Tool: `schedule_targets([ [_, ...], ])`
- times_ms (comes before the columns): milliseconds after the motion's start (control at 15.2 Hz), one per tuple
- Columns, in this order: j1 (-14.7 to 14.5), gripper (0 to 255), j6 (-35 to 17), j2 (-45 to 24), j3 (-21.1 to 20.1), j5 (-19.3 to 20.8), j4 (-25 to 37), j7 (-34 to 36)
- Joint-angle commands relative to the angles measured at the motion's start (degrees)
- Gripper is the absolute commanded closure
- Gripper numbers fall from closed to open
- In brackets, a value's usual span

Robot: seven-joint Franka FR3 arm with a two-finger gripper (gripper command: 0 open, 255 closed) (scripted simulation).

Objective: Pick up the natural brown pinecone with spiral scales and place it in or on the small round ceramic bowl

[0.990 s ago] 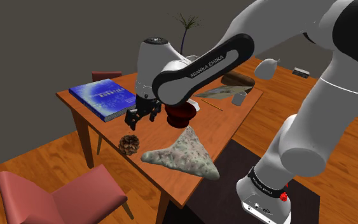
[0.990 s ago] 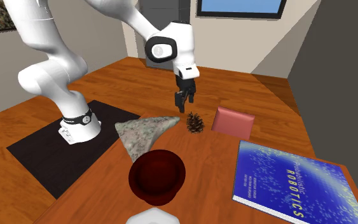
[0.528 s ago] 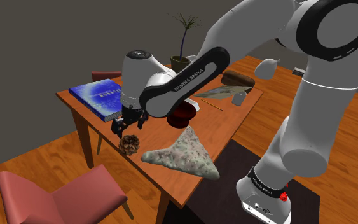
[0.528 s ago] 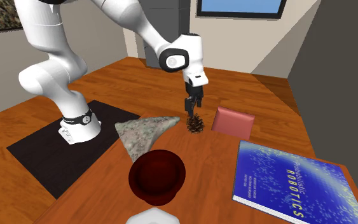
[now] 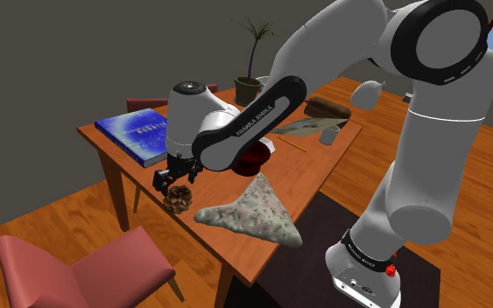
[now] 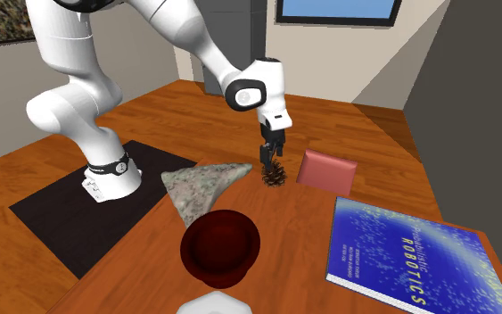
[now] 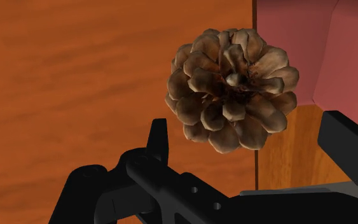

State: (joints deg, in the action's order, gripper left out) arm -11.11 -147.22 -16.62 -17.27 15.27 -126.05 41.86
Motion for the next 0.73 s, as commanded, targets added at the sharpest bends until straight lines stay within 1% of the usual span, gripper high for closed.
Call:
schedule_targets([
  [0, -0.01, 0, -0.07, -0.05, 0.02, 0.04, 0.00, 0.02],
  [198, 0.00, 0, -0.06, -0.04, 0.02, 0.03, 0.00, 0.02],
  [264, 0.00, 255, -0.06, -0.04, 0.02, 0.03, 0.00, 0.02],
  [660, -0.01, 255, -0.08, -0.04, 0.02, 0.04, -0.02, 0.03],
])
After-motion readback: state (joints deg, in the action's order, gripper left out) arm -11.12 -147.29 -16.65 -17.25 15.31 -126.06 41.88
